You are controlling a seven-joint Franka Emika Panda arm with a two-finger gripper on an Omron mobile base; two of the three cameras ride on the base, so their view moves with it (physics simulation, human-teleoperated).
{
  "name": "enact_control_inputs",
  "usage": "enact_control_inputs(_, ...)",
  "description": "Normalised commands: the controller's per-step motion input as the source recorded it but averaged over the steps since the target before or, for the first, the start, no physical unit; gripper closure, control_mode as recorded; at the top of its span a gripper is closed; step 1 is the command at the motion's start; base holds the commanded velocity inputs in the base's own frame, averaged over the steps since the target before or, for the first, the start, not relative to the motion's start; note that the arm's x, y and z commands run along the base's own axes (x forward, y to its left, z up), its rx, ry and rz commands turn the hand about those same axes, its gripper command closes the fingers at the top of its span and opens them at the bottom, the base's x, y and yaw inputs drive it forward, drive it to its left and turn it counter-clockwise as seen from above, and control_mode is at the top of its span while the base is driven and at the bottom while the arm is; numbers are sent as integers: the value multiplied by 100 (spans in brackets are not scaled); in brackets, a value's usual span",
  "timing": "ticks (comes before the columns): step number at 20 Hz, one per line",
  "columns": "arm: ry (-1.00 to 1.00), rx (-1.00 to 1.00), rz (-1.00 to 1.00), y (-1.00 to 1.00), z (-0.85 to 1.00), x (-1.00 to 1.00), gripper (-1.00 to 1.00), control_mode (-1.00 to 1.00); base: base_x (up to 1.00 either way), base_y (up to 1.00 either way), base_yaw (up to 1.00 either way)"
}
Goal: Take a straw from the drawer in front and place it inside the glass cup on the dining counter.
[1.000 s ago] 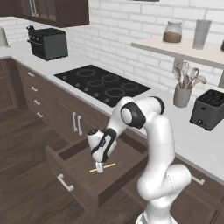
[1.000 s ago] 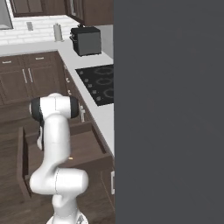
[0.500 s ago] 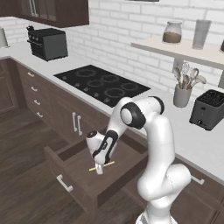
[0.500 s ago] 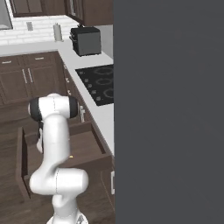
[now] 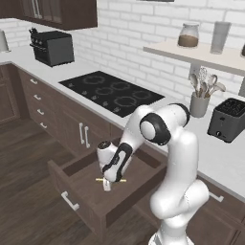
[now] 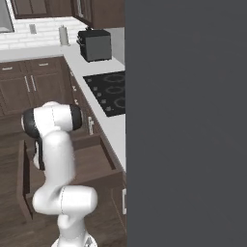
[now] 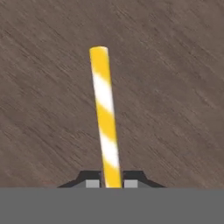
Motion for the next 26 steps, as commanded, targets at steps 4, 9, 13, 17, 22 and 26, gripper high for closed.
enact_control_inputs(4, 0, 6, -22, 16, 100, 0, 100, -100, 0, 0, 0)
enact_control_inputs(9, 5, 1, -28, 16, 100, 0, 100, -100, 0, 0, 0)
enact_control_inputs(13, 9, 0, -35, 5, 100, 0, 100, -100, 0, 0, 0)
enact_control_inputs(17, 10, 0, -36, 0, 100, -1, 100, -100, 0, 0, 0)
enact_control_inputs(22, 10, 0, -30, -29, 100, -21, 100, -100, 0, 0, 0)
enact_control_inputs(26, 1, 0, -21, -38, 84, -38, 100, -100, 0, 0, 0)
